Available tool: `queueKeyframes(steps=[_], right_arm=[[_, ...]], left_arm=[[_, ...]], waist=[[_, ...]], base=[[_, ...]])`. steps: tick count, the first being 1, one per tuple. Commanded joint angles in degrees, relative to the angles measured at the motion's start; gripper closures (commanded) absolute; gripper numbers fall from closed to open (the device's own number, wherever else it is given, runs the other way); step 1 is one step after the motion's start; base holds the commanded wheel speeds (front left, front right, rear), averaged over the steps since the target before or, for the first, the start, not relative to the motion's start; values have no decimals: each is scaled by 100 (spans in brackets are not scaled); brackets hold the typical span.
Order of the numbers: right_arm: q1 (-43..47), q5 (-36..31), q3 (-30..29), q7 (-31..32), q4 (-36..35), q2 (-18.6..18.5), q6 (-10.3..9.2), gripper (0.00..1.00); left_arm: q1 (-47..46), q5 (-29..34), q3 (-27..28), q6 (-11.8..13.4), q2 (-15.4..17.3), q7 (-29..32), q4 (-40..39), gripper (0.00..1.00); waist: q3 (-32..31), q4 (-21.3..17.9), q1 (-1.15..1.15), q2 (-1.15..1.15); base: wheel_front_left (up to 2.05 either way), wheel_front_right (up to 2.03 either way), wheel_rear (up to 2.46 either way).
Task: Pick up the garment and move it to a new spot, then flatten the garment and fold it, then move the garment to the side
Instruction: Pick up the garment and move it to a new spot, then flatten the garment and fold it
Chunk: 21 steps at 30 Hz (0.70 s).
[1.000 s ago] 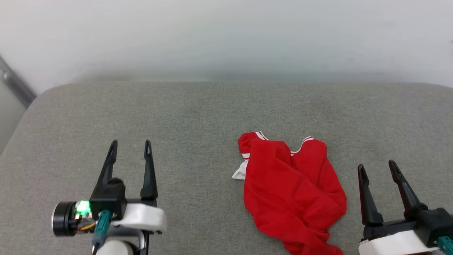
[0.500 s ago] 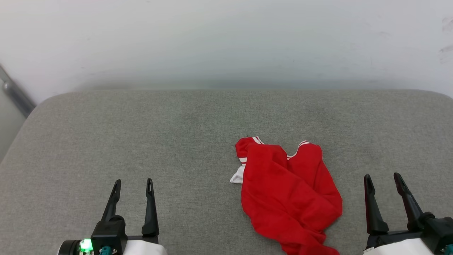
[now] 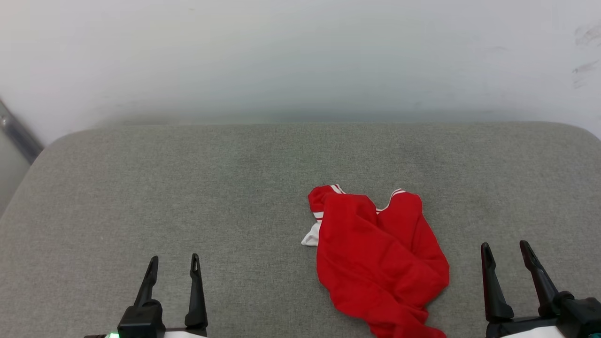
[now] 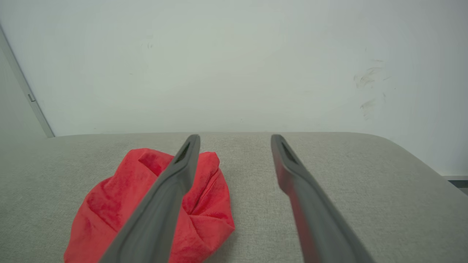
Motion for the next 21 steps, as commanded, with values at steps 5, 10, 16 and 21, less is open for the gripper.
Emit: queueKeyframes(steps=[5,10,16,21], right_arm=[[-181,-57,80,-12,-58,11,-2,0],[-686,-308,165,-13,-270,11,-2,0],[-1858,-893,333,-12,-499,-129,-2,0],[-3102,-857,893,-11,46,-841,-4,0]], left_arm=[[81,117,193,-176,-116,-15,43,0],[38,179,302,-255,-191,-15,58,0],[-27,249,387,-364,-271,-15,64,0],[-82,265,501,-439,-314,-15,77,0]], waist=[[-3,-4,0,0],[39,-25,0,0],[159,-31,0,0],[271,-59,0,0]], base=[[0,0,0],[0,0,0],[0,0,0],[0,0,0]])
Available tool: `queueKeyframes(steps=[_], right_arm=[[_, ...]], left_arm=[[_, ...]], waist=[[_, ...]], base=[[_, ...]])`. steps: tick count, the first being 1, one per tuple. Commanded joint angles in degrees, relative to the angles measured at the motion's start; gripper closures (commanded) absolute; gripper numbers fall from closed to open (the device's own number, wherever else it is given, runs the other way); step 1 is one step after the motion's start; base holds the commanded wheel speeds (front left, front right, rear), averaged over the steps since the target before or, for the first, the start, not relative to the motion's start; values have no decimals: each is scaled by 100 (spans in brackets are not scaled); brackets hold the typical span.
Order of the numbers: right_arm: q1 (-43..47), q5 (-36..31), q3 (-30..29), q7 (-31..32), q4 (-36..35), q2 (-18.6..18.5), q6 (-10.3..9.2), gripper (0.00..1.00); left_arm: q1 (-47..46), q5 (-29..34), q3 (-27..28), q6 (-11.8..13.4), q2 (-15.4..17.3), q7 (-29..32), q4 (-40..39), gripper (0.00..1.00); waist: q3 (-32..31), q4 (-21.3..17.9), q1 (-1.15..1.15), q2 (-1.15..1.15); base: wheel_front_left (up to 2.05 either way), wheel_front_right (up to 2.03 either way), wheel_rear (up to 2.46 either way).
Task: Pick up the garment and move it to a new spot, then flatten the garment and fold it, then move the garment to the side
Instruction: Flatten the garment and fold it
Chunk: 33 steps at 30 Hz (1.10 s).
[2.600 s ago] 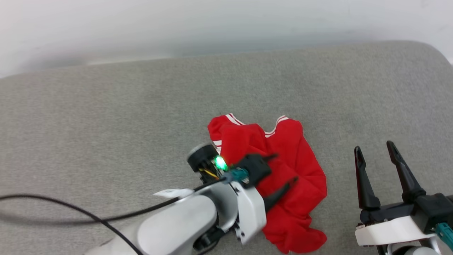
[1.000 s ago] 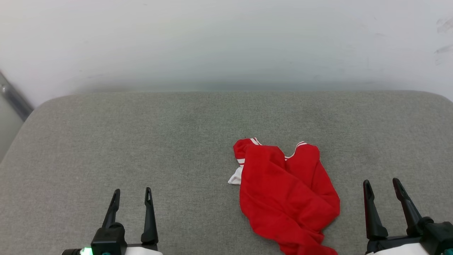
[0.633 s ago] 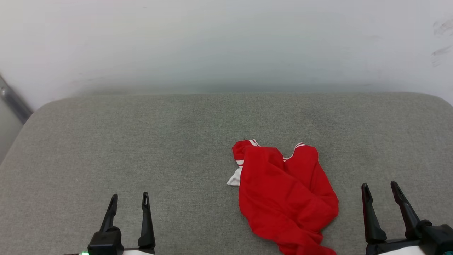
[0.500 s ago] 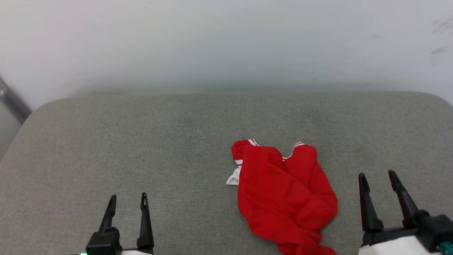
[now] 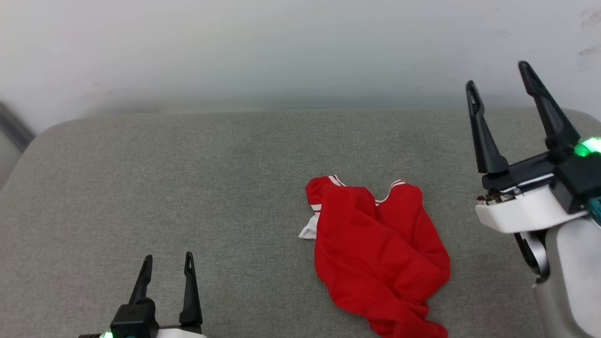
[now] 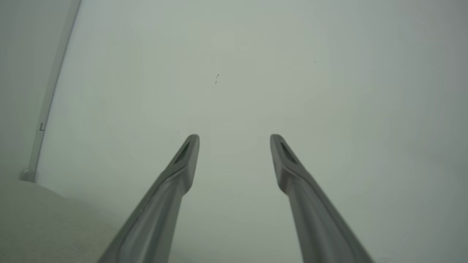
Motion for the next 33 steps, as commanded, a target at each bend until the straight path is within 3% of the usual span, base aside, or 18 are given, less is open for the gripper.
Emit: queueKeyframes(steps=[1,5,10,18,23,33], right_arm=[[-106,8,81,-10,95,-104,-5,0],[-858,349,878,454,931,-710,-5,0],[-1687,1542,2401,2273,1478,-1593,-5,0],[-2607,3826,4536,4937,1433,-2859,-5,0],[-2967,4499,5436,5728,1602,-3025,-5,0],[-2541,5123,6456,5483,2615,-2462,0,0]], left_arm=[[-68,24,30,-9,0,-15,3,0],[-120,37,51,-48,-26,-15,4,0],[-216,25,57,-58,-44,-15,-18,0],[-538,-55,-20,-17,-59,-15,-74,0],[-760,-159,-161,60,-61,-15,-103,0],[-1060,-239,-335,145,-60,-15,-37,0]], waist=[[23,-6,0,0],[117,-16,0,0],[325,-1,0,0],[871,110,0,0],[1212,203,0,0],[1543,350,0,0]], base=[[0,0,0],[0,0,0],[0,0,0],[0,0,0],[0,0,0],[0,0,0]])
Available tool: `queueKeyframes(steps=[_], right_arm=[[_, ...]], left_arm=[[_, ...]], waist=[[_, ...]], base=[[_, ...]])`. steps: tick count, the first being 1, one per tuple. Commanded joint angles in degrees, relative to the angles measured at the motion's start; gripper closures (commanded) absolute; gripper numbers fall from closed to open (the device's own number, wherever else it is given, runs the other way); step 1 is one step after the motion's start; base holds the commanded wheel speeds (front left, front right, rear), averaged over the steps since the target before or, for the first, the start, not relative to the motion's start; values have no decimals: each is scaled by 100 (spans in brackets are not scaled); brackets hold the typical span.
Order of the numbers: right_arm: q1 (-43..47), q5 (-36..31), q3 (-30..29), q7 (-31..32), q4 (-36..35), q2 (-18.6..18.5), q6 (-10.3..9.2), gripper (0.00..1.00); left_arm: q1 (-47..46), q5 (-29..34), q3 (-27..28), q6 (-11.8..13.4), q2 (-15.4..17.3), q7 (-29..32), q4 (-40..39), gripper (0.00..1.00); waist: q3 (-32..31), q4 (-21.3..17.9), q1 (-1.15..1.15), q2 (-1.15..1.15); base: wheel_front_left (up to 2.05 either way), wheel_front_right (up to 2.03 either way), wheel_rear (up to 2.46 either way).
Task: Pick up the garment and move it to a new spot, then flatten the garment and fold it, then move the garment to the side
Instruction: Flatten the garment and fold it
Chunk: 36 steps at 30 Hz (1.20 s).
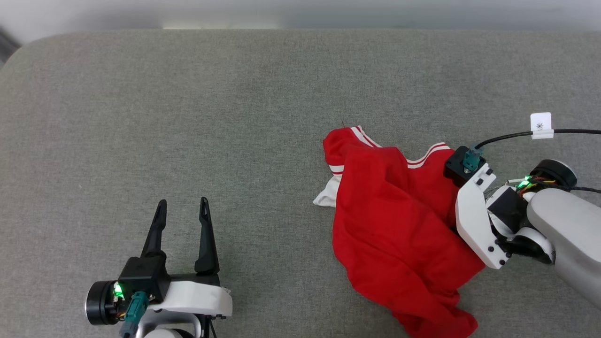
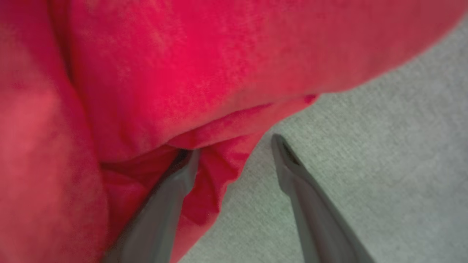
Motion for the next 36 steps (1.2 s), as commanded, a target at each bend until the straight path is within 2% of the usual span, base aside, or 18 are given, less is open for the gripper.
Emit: queueKeyframes(steps=[1,2,3,4,7,13,17,22,26,32,33,35,36], right_arm=[[398,79,337,9,173,189,5,0],[382,104,379,-87,203,193,6,0],[310,89,383,-238,203,185,8,63],[196,35,375,-407,187,149,8,100],[-85,96,235,-928,72,-56,1,100],[-270,47,-115,-1697,-471,-785,1,100],[102,187,-543,-1956,-930,-1327,1,100],[1094,434,-1076,-2037,-1280,-1787,1,100],[2233,615,-1465,-2039,-1082,-1795,1,100],[3759,697,-1813,-1990,-441,-1385,1,100],[4209,556,-2181,-2144,-321,-1059,1,73],[4192,403,-2498,-2260,-423,-1030,1,0],[4144,277,-2670,-2309,-512,-1062,1,0]], left_arm=[[-77,-7,9,18,-9,-15,13,0],[-67,-1,22,33,-8,-15,26,0],[-47,7,38,44,-7,-15,41,0],[-18,13,48,43,-7,-15,58,0],[81,25,76,36,-6,-15,80,0],[358,-1,153,95,-7,-15,42,0],[554,-9,140,116,-8,-15,9,0],[697,-33,135,151,-8,-15,-36,0],[763,-41,116,146,-8,-15,-50,0],[781,-4,99,112,-8,-15,-12,0],[854,22,123,119,-9,-15,-6,0],[881,30,128,124,-9,-15,1,0],[886,28,129,125,-8,-15,2,0]], waist=[[-7,-5,0,0],[-30,-21,0,0],[-66,-43,0,0],[-115,-65,0,0],[-315,-122,0,0],[-754,-279,0,0],[-963,-373,0,0],[-1067,-455,0,0],[-1095,-490,0,0],[-1135,-454,0,0],[-1185,-475,0,0],[-1215,-501,0,0],[-1229,-512,0,0]], base=[[0,0,0],[0,0,0],[0,0,0],[0,0,0],[0,0,0],[0,0,0],[0,0,0],[0,0,0],[0,0,0],[0,0,0],[0,0,0],[0,0,0],[0,0,0]])
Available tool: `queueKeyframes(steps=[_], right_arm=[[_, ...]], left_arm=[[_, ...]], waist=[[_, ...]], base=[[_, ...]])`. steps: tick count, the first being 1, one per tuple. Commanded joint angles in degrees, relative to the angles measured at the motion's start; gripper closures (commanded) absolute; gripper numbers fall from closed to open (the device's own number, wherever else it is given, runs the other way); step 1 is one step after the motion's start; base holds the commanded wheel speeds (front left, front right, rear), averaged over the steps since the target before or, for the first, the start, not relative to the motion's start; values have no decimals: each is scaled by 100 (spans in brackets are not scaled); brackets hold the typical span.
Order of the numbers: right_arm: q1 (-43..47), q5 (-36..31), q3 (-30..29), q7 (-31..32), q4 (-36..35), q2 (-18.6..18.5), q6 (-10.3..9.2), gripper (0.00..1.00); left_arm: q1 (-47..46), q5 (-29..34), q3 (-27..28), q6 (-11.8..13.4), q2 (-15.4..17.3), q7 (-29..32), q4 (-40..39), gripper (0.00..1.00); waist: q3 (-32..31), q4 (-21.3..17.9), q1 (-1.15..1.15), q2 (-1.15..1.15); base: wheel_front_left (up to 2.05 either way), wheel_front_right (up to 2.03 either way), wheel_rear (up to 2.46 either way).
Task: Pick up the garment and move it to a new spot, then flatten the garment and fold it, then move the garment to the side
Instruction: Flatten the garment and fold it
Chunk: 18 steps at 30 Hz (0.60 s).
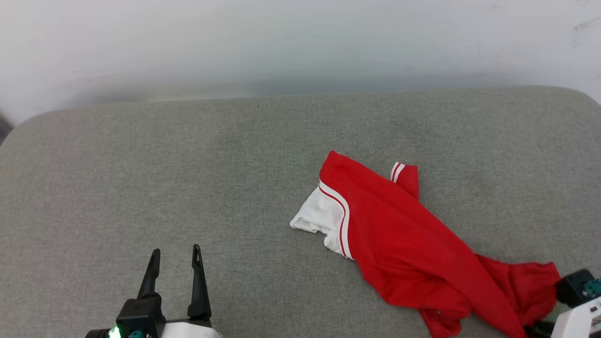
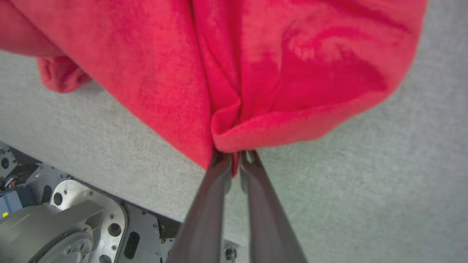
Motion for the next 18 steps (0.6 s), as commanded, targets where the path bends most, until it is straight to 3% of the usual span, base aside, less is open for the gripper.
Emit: queueKeyframes(steps=[1,7,12,18], right_arm=[[-43,-163,-230,-51,-157,5,-2,0],[-276,-624,-1137,89,-967,-162,-2,0],[-762,-1039,-1802,738,-1931,-199,-2,0],[-1865,-1096,-1347,1884,-2380,-66,-3,0]], left_arm=[[41,28,10,14,-5,-15,8,0],[57,23,-19,10,-6,-15,19,0],[-57,10,-65,-4,-6,-15,12,0],[-263,-10,-112,-15,-6,-15,36,0]], waist=[[-30,-16,0,0],[-54,-9,0,0],[51,58,0,0],[314,235,0,0]], base=[[0,0,0],[0,0,0],[0,0,0],[0,0,0]])
